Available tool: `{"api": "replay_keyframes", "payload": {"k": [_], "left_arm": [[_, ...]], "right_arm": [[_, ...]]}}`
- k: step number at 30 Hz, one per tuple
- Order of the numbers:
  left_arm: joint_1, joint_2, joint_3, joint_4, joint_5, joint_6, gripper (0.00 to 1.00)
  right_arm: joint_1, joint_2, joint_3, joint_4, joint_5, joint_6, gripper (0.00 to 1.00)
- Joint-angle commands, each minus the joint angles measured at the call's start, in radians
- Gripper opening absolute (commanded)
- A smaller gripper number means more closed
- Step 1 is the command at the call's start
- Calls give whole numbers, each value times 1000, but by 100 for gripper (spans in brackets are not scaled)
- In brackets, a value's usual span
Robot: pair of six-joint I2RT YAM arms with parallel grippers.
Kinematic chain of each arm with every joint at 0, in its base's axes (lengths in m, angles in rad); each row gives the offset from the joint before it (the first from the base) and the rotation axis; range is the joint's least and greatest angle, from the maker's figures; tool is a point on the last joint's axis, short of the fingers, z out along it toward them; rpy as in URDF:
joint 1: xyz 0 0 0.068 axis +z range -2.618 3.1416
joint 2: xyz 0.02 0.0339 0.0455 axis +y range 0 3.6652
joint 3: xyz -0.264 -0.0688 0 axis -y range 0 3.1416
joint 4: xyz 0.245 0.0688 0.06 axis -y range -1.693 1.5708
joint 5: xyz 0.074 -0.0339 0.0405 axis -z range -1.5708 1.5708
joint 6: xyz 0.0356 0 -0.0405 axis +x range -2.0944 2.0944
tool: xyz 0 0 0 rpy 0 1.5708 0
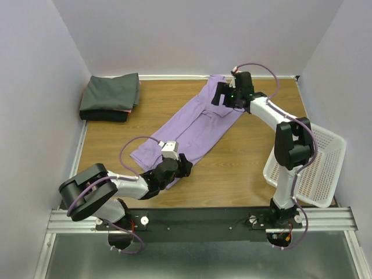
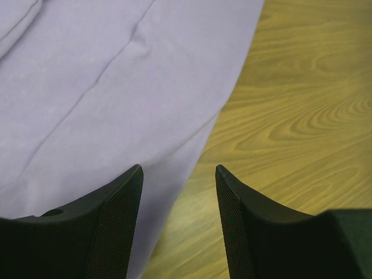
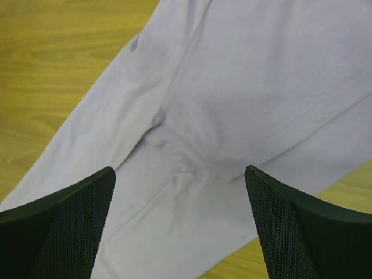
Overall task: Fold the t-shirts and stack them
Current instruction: Fold the tshirt
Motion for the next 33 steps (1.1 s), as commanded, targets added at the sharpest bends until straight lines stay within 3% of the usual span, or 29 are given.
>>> {"api": "replay_keyframes", "payload": {"k": [1,11,19,26,33], "left_arm": [[-20,-55,-52,-31,-73,-58,61],[-80,-21,-66,-34,-84,-107,61],[-175,38,-80,-8,-78,-233,61],[-311,184,26,33,-81,-305,61],[-340,232,78,98,-70,-293,61]], "right_arm": [[54,1,-105,27,-46,30,99],[62,123,-97,36,-14,70,99],[50,185,-77,34,37,65,99],[33,219,-34,34,44,36,99],[22,278,77,21,8,-18,100]]}}
